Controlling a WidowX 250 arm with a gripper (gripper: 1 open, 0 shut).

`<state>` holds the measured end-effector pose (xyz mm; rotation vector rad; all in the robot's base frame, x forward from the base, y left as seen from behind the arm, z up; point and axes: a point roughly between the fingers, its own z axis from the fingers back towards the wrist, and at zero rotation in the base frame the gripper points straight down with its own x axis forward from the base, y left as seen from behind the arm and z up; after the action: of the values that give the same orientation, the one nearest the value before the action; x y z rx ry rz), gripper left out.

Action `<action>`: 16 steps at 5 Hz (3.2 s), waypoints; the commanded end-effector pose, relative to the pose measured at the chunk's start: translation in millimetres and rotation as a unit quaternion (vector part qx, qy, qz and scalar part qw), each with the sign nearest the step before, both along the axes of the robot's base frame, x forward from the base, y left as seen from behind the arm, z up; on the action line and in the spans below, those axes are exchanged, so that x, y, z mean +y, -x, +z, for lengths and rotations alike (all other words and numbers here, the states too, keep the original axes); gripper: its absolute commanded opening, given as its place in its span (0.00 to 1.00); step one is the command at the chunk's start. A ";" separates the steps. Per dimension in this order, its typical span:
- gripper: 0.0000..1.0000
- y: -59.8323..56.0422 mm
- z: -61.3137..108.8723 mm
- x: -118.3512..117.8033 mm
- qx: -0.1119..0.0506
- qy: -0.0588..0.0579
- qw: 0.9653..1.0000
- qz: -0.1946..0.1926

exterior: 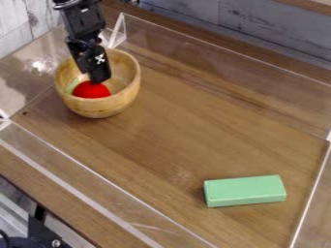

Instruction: Move the red object to the right side of the table

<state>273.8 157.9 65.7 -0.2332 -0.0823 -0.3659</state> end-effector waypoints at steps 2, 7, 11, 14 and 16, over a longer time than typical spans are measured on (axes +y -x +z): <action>1.00 0.2 -3.1 -0.1 -0.014 -0.020 1.000 0.011; 1.00 -21.9 4.4 -16.0 0.012 -0.019 0.999 -0.034; 0.00 -20.0 3.8 -28.6 0.028 -0.019 0.999 -0.020; 0.00 -8.8 12.4 8.0 0.046 0.003 0.999 0.010; 1.00 0.0 1.7 -13.8 0.058 -0.001 0.998 0.004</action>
<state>268.0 142.7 47.9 -0.3013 0.0813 -0.3274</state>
